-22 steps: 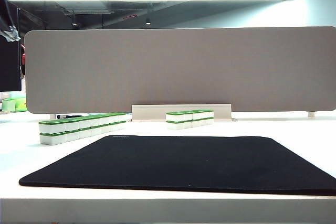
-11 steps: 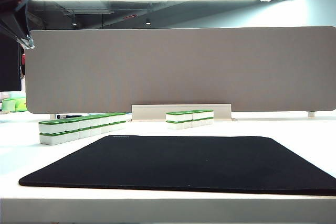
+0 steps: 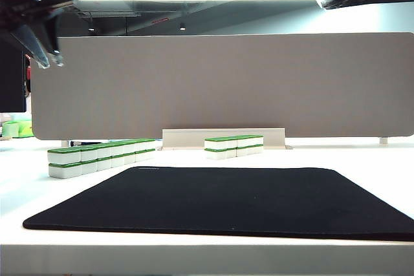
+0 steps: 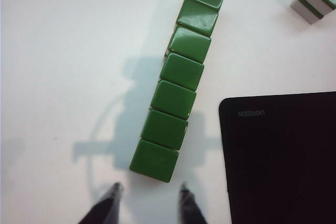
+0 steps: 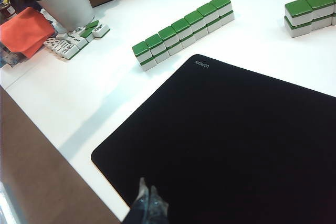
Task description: Take a mahjong tile from the mahjong wall and then place it on the table close to you.
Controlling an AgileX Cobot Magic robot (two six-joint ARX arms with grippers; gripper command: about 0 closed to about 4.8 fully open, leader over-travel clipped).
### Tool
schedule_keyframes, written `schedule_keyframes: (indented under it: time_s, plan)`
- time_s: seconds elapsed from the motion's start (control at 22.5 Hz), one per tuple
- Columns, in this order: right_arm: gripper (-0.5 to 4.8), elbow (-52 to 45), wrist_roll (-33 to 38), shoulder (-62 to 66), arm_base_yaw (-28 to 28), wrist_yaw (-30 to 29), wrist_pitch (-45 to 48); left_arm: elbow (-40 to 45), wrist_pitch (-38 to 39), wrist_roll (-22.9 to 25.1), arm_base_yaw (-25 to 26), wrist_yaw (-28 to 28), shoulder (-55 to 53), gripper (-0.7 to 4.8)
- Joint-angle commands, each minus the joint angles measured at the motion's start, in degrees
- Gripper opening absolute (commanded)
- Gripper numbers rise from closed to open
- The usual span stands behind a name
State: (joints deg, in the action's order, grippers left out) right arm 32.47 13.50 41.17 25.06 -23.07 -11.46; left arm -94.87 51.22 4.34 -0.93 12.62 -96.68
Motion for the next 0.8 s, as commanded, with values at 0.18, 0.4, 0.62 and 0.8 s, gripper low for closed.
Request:
schedule_keyframes:
  time_s: [0.18,0.4,0.62,0.8]
  plan:
    - [-0.01,0.17,0.00,0.02,0.02,-0.24,0.50,-5.62,2.25,4.96,-3.98,-5.25,-5.51,2.43]
    - [-0.01,0.17,0.00,0.02,0.02,-0.72,0.52,-5.62,6.58,9.29,-6.12,-10.03,-8.98,3.87]
    - [-0.01,0.17,0.00,0.04,0.02,-1.29,0.52,-5.62,9.97,9.99,-6.16,-11.91,-12.04,3.87]
    - [-0.01,0.17,0.00,0.04,0.02,-1.29,0.50,-5.62,10.64,10.93,-6.16,-12.04,-14.69,3.86]
